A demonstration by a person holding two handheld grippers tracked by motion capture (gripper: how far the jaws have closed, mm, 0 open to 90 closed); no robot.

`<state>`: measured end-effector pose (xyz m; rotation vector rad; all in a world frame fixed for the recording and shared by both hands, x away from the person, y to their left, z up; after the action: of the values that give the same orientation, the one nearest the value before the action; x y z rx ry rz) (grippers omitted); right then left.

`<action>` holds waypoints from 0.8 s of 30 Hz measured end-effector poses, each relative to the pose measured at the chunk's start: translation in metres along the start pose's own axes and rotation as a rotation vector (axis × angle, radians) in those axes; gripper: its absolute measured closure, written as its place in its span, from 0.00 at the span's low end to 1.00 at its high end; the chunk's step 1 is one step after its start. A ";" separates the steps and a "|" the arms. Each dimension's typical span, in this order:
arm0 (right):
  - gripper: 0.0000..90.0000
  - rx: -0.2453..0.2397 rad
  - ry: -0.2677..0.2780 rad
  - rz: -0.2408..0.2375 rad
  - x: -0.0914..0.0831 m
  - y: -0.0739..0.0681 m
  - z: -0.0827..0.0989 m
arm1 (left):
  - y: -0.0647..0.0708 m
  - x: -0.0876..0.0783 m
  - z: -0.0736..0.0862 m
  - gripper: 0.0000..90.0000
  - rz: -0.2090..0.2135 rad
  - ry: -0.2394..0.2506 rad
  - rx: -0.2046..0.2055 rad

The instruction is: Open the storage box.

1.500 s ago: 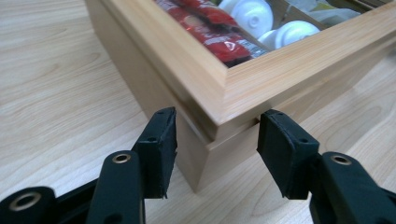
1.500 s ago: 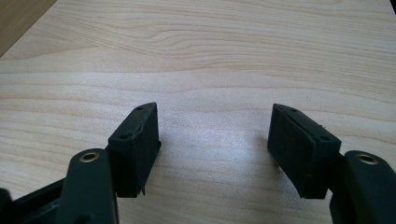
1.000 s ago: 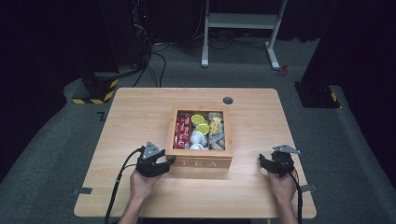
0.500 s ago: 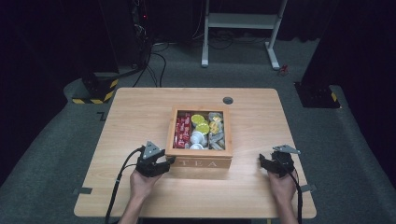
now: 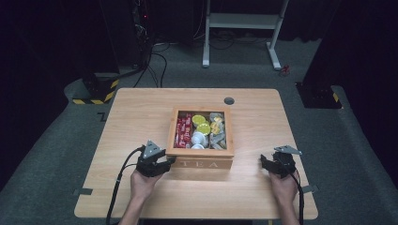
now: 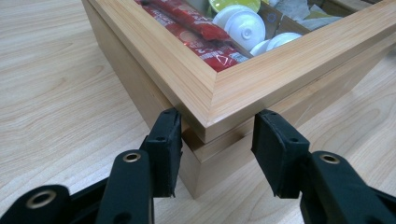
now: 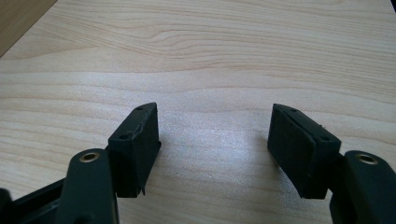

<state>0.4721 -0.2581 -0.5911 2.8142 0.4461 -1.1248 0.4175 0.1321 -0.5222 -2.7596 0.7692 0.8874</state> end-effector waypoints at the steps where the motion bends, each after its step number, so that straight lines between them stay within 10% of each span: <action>1: 0.38 0.000 0.000 0.000 0.000 0.000 0.000 | 0.000 0.000 -0.001 0.59 0.001 0.003 -0.001; 24: 0.38 -0.001 0.000 0.000 0.000 0.000 0.000 | -0.001 -0.007 -0.015 0.60 0.029 0.046 -0.058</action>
<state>0.4720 -0.2581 -0.5911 2.8137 0.4465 -1.1244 0.4208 0.1312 -0.5059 -2.8360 0.8052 0.8680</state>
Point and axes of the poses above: each handheld gripper's, and its own axes: x roughly forward along the jaws, z roughly out of its underside, y roughly to its right, the point moved 10 cm from there along x, roughly forward along the jaws, and after that the axes turned 4 degrees about -z, right-handed, at the moved point
